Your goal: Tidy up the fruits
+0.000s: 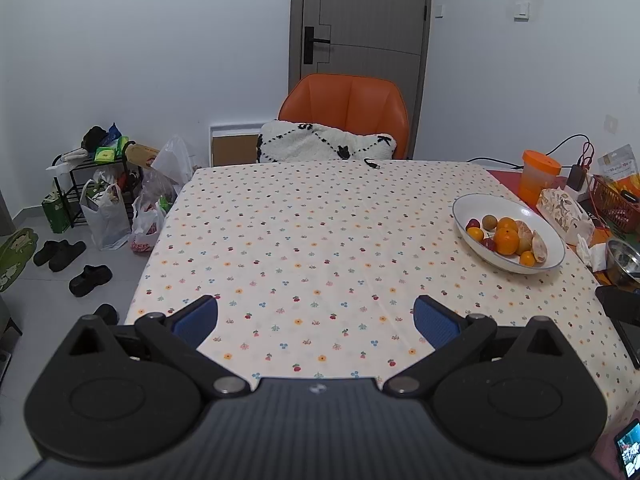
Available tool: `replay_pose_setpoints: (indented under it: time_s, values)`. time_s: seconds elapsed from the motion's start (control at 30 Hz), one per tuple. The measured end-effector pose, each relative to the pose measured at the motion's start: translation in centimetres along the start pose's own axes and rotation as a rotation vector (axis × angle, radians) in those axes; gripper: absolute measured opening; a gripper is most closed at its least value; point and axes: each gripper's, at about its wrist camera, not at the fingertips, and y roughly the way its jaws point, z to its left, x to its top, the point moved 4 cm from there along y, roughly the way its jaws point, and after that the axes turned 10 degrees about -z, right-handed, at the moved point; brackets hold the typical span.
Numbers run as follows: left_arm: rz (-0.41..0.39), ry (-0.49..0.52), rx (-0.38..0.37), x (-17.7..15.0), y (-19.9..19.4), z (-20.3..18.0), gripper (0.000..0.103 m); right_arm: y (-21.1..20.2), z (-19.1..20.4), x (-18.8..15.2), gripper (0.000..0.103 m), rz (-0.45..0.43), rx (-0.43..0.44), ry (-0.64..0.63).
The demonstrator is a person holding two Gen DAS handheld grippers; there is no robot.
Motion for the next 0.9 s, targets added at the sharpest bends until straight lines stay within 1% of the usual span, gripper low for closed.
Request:
replay_pose_setpoints:
  time_s: [0.9]
  values:
    - [0.001, 0.004, -0.012, -0.11, 0.02, -0.21, 0.103, 0.21, -0.1, -0.37, 0.103, 0.01, -0.002, 0.003]
